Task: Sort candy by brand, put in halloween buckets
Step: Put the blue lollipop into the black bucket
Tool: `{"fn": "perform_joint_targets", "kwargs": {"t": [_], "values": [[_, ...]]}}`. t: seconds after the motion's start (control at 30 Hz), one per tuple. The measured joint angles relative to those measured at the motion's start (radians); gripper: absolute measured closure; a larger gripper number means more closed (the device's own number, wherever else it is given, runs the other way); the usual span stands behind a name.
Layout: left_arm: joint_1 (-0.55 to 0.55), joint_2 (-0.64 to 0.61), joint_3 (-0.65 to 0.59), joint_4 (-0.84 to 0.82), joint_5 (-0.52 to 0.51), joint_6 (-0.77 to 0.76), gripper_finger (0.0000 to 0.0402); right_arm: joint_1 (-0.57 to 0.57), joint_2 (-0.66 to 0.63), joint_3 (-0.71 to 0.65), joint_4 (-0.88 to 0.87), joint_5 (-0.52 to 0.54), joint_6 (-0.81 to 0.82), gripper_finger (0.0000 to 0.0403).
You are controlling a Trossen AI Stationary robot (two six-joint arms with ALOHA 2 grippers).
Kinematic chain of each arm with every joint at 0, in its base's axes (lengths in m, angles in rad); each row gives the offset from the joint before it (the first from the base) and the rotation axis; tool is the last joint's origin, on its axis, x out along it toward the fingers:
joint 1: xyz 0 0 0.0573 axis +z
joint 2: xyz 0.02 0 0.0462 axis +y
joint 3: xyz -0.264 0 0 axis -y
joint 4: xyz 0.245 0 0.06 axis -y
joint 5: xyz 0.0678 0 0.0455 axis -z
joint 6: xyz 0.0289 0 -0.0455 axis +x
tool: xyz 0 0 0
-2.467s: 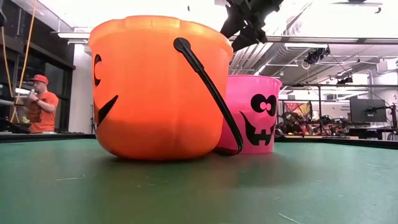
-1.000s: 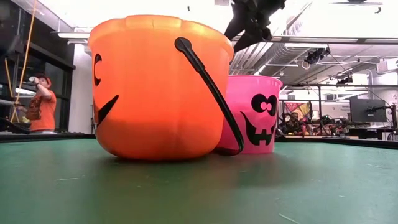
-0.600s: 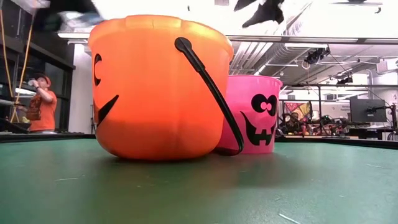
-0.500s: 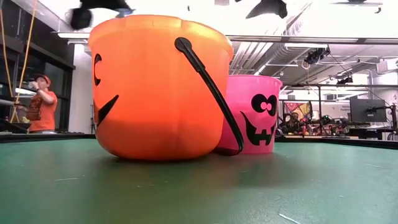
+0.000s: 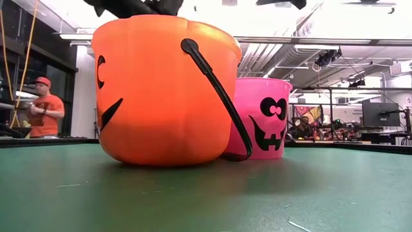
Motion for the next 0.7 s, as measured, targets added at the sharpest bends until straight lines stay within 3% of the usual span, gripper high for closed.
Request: {"fn": "perform_joint_targets", "kwargs": {"t": [0.2,0.33,0.5,0.7], "values": [[0.034,0.031,0.023,-0.062,0.08,0.021,0.028,0.051,0.0,0.0,-0.041,0.004,0.076,0.0121],[0.048,-0.009,0.047,-0.133,0.14,-0.059,0.0226,0.082,0.004,0.0,-0.192,-0.013,0.18,0.0121],[0.046,-0.124,0.066,-0.255,0.272,-0.129,0.0192,0.166,0.056,0.0,-0.477,-0.269,0.395,0.0121],[-0.002,-0.231,0.066,-0.326,0.25,-0.2,0.0188,0.333,0.182,0.0,-0.641,-0.556,0.803,0.0121]]}}
